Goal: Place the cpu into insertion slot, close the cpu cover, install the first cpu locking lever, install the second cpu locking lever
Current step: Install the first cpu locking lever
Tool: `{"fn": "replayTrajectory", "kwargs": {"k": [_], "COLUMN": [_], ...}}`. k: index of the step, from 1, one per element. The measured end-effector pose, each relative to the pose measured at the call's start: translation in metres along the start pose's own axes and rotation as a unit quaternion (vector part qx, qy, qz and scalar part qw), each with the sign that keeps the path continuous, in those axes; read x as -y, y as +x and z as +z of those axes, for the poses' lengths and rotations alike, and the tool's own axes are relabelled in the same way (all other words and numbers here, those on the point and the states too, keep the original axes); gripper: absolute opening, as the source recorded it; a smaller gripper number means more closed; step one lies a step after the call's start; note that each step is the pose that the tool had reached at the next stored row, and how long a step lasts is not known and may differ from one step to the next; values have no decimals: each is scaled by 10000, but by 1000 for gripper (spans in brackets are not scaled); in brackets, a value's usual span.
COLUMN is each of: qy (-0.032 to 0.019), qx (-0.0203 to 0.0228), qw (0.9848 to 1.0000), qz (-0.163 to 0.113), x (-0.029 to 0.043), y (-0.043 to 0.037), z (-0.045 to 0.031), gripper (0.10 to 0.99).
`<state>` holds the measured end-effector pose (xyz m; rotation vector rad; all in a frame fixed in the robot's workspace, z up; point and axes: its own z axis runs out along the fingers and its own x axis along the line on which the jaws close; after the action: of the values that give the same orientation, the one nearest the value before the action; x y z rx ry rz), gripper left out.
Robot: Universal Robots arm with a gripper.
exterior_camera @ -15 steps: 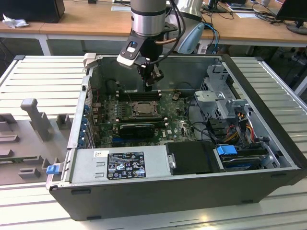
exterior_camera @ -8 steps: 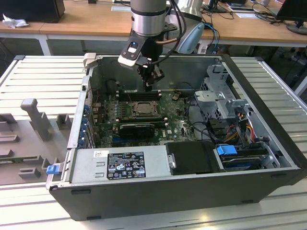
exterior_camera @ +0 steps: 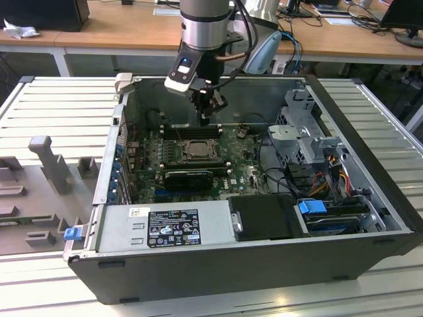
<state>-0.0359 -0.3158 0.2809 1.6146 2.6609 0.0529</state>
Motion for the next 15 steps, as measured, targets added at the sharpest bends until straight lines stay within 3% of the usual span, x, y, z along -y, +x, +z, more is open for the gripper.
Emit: {"fn": "replayTrajectory", "kwargs": {"k": [6, 11, 15], "qy": [-2, -4, -5], "qx": [-10, -25, -31], "qw": [9998, 9984, 9976], "qz": [-223, -573, -692], "x": [0, 0, 8], "y": [0, 0, -14], "z": [0, 0, 0], "gripper": [106, 106, 106]}}
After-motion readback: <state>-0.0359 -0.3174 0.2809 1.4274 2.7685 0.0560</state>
